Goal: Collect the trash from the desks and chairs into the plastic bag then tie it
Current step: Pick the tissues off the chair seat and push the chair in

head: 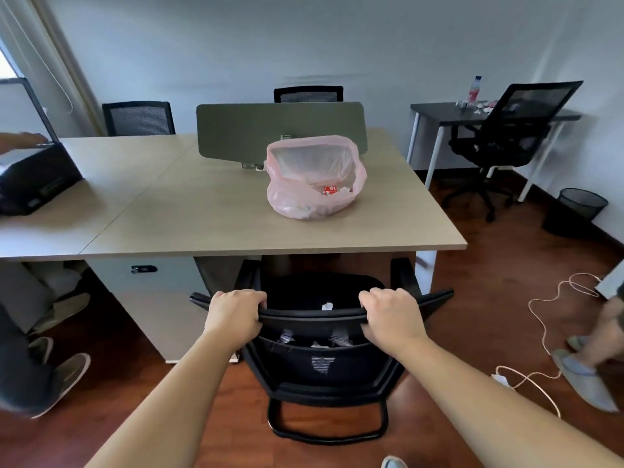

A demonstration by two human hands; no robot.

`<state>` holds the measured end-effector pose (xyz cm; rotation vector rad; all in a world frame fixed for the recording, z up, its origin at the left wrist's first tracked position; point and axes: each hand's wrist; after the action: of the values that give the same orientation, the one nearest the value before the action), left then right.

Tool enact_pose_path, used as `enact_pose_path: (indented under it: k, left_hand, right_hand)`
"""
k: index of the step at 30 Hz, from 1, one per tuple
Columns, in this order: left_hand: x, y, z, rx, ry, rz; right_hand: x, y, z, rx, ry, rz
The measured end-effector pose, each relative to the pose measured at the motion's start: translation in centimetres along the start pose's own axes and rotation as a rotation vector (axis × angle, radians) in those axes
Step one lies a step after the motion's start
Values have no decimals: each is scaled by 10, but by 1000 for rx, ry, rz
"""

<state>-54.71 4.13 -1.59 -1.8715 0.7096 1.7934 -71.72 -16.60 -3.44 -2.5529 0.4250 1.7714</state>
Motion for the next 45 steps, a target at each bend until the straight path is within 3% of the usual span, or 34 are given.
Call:
enact_pose_path:
  k: [4,6,8,11,16,22,26,32,42,45]
  left_hand:
    - [-20,-3,-2,-40,-278,116]
    - [-32,-4,-9,-79,-532,340]
    - [-40,1,-16,-96,-685,592]
    - [-36,19,-27,-103,-619,665]
    - [-15,59,-56,-109,-384,648]
    - [-1,111,-123,-110,-413,473]
    - [18,143,-169,-203,-419,361]
    - [52,177,-192,-423,-528,318]
    - [79,158,-184,-653,-604,281]
    - [91,149,-186,-690,-651,293]
  right_hand:
    - [-12,-2,5,-25,-70,-33]
    - [-23,4,6,-31,-188,-183]
    - [-37,16,6,45,-229,-466]
    - [-44,41,1,246,-172,-880]
    - [-31,93,-21,421,-94,-826]
    - [29,172,-49,481,-263,-863]
    - [76,217,-77,387,-381,-865]
    - [123,244,-114,89,-631,-876]
    - [174,193,-162,-301,-900,-841]
    - [189,176,-172,-408,-909,-787]
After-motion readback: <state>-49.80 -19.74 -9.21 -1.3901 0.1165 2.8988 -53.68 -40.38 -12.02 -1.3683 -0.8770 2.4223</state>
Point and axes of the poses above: each hand's wrist, its own z-axis away from the middle knuckle, its own x-axis out of the palm, y = z × x, and after that the axes turned 5 degrees about -x, right-handed
